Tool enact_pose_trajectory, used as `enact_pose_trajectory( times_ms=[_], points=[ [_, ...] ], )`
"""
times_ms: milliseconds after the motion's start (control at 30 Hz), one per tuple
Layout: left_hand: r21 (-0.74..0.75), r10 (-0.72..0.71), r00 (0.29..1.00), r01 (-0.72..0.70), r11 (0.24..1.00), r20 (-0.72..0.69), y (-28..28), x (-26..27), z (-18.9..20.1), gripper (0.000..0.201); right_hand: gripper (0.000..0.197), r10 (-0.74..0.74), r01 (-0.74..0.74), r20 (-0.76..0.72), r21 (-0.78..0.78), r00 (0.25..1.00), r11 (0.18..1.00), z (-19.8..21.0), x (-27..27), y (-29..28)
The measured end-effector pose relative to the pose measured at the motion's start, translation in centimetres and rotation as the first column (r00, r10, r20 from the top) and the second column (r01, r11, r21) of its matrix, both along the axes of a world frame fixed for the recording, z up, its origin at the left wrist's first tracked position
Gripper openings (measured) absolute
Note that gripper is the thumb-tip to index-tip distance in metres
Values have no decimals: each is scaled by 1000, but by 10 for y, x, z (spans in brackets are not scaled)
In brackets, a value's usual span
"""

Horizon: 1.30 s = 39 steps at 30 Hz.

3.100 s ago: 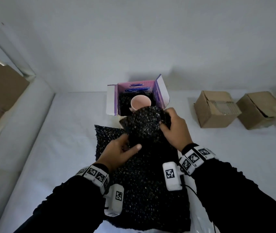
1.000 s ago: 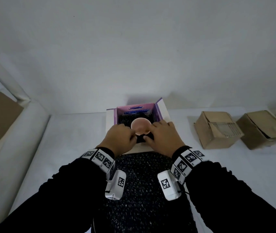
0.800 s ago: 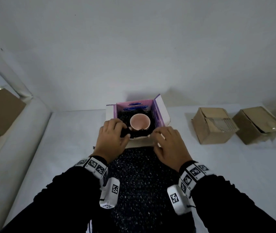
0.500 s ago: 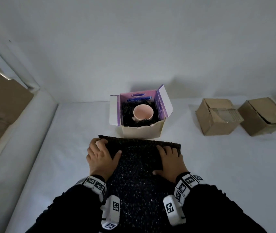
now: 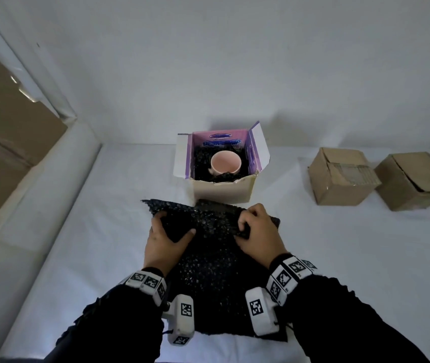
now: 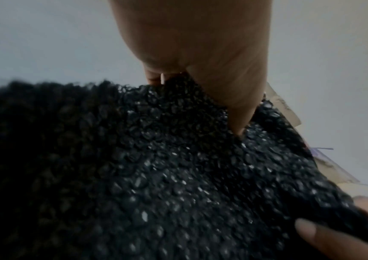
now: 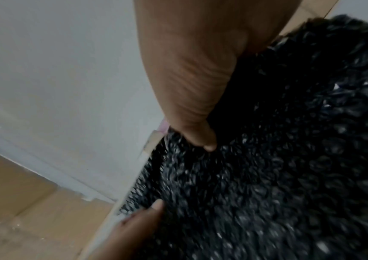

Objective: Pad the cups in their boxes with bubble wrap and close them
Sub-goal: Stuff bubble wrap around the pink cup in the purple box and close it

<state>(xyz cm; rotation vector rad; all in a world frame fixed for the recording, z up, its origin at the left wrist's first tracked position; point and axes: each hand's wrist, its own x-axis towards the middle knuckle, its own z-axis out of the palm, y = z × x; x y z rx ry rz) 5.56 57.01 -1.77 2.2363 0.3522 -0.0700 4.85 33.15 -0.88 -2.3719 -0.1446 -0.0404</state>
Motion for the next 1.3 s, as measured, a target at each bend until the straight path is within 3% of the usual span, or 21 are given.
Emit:
enact_pose_trajectory(
  times_ms=[67, 133, 167, 233, 300, 367, 433, 500, 567, 633, 800, 867, 1000, 1067, 1100, 1200, 1233, 1300],
  points=[
    [6, -35, 999, 36, 999, -20, -3, -3, 1, 69, 34, 71, -36, -178, 191, 982, 981, 12, -3, 7],
    [92, -91, 995, 95, 991, -37, -3, -5, 1, 49, 31, 57, 28, -312, 262, 949, 965, 17, -2, 9],
    [135, -112, 993, 117, 984, -41, -2, -6, 0, 42, 25, -18, 78, -297, 193, 955, 978, 16, 0, 6],
    [182, -141, 989, 147, 972, -41, 0, -10, -1, 38, 24, -151, 128, -216, -117, 965, 985, 8, 3, -5],
    [186, -163, 986, 166, 968, -28, 3, -15, -2, 43, 58, -154, 38, -282, -378, 947, 925, -2, 1, -15],
    [165, -188, 982, 190, 968, -29, 4, -21, -4, 50, 84, -158, -58, -396, -482, 904, 874, -11, -5, -20],
    [161, -201, 978, 207, 965, -57, 3, -26, -6, 60, 76, -207, -56, -411, -542, 888, 838, -18, -11, -24],
    [177, -194, 977, 208, 962, -91, 3, -29, -8, 67, 45, -231, -27, -385, -559, 894, 829, -19, -13, -28],
    [201, -181, 976, 202, 958, -121, 3, -29, -8, 72, 33, -226, 42, -385, -431, 895, 901, -16, -10, -34],
    [219, -154, 979, 181, 959, -133, 2, -28, -4, 73, 30, -220, 162, -386, -176, 896, 971, -8, -4, -43],
    [232, -38, 987, 75, 970, -158, -4, -14, 3, 73, 21, -353, 423, -311, 199, 882, 884, 18, 18, -69],
    [214, -26, 978, 71, 974, -209, -5, -9, 2, 76, 15, -369, 423, -225, 280, 902, 862, 31, 22, -77],
    [166, -78, 953, 131, 977, -292, -14, 0, 10, 91, 26, -360, 334, -16, 409, 933, 849, 69, 28, -82],
    [277, -137, 917, 252, 927, -375, -22, 5, 19, 98, 31, -424, 340, 90, 462, 901, 819, 90, 33, -82],
    [368, -161, 888, 335, 867, -430, -26, 7, 25, 97, 32, -471, 355, 137, 485, 871, 799, 101, 36, -81],
    [609, -191, 845, 500, 616, -500, -41, 13, 54, 73, 34, -557, 356, 215, 578, 802, 735, 133, 43, -77],
    [625, -198, 846, 506, 595, -496, -45, 16, 65, 65, 34, -559, 330, 211, 624, 802, 708, 144, 45, -73],
    [541, -226, 830, 513, 666, -509, -51, 24, 87, 65, 35, -534, 271, 190, 695, 824, 666, 164, 47, -62]
  ],
)
